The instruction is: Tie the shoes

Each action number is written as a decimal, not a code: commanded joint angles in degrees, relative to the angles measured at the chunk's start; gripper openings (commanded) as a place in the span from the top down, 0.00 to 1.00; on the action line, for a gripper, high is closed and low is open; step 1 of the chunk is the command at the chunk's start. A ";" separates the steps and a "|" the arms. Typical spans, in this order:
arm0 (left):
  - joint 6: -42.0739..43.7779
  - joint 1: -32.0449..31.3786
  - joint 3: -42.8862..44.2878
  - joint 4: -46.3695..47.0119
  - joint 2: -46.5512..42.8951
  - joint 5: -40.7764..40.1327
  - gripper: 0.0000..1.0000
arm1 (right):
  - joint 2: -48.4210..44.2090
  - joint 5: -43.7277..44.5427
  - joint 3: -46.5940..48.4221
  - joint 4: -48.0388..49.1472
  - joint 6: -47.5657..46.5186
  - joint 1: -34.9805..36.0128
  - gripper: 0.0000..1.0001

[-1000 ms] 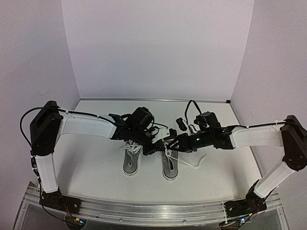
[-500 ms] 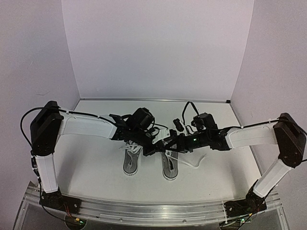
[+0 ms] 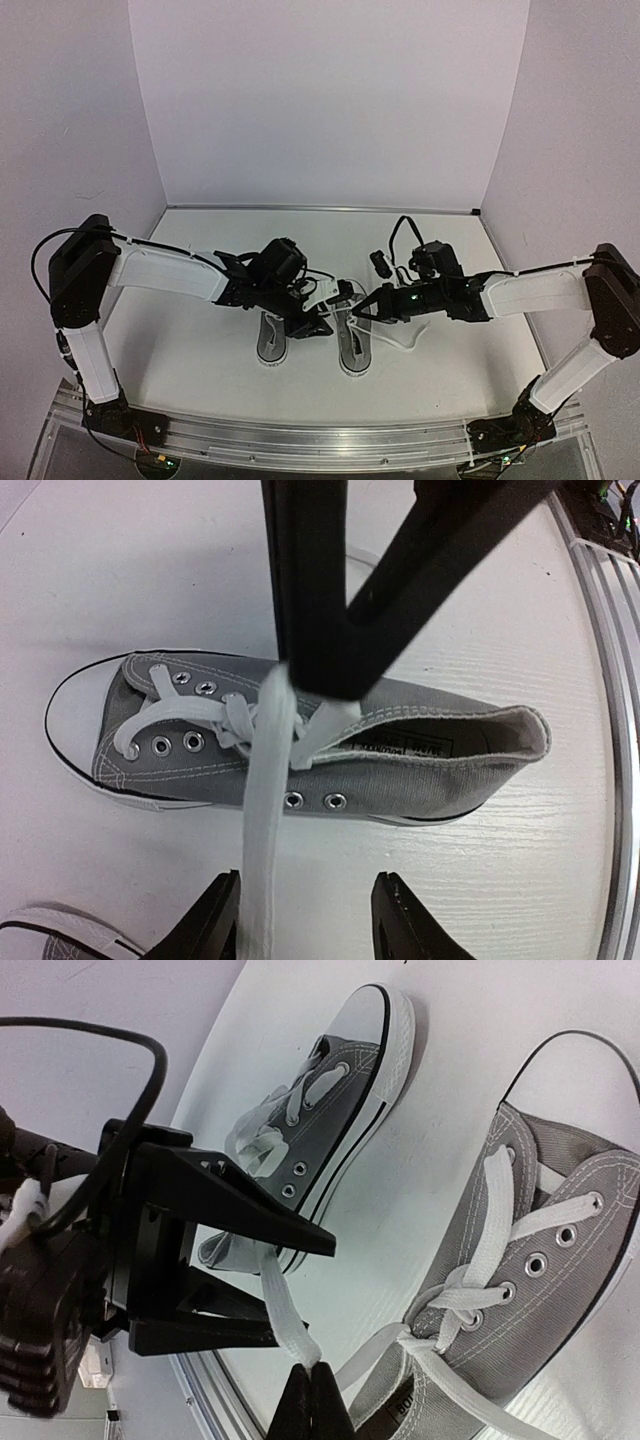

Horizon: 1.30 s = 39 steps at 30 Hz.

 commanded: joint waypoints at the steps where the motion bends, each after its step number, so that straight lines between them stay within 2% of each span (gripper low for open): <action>1: -2.81 0.47 -2.10 7.05 -4.19 -0.64 0.57 | -3.47 2.75 -0.98 1.70 0.60 0.21 1.00; 5: -2.90 0.47 -1.40 8.94 -2.96 -0.77 0.67 | -3.59 2.71 -1.35 1.70 0.68 0.21 1.00; 9: -2.93 0.47 0.07 9.74 -1.88 0.28 0.88 | -3.60 2.58 -1.20 1.70 0.72 0.21 0.99; 12: -2.88 0.47 0.99 9.79 -1.29 1.54 0.95 | -2.87 2.15 -0.44 1.64 0.67 0.21 0.88; 17: -2.94 0.45 1.48 9.74 -1.07 2.22 1.00 | -1.07 1.37 1.22 1.44 0.28 0.23 0.83; 26: -2.85 0.40 1.50 9.26 -0.84 3.57 1.00 | 0.19 1.09 2.33 1.09 -0.57 0.21 0.87; 31: -3.17 0.32 1.40 9.67 -0.32 4.27 1.00 | -0.66 1.85 2.23 0.48 -0.85 0.21 0.99; 34: -3.99 0.18 1.39 11.02 0.04 3.67 0.98 | -1.51 2.60 1.80 0.27 -0.76 0.21 1.00; 35: -4.48 0.08 1.10 11.79 0.04 2.63 0.94 | -1.85 3.08 1.59 0.12 -0.57 0.21 1.00; 37: -5.27 0.03 -0.09 13.98 -0.43 1.39 0.76 | -2.48 4.01 0.98 -0.06 -0.17 0.22 1.00; 39: -6.31 0.02 -1.49 16.51 -1.05 0.88 0.62 | -3.11 4.58 0.44 -0.06 0.25 0.21 1.00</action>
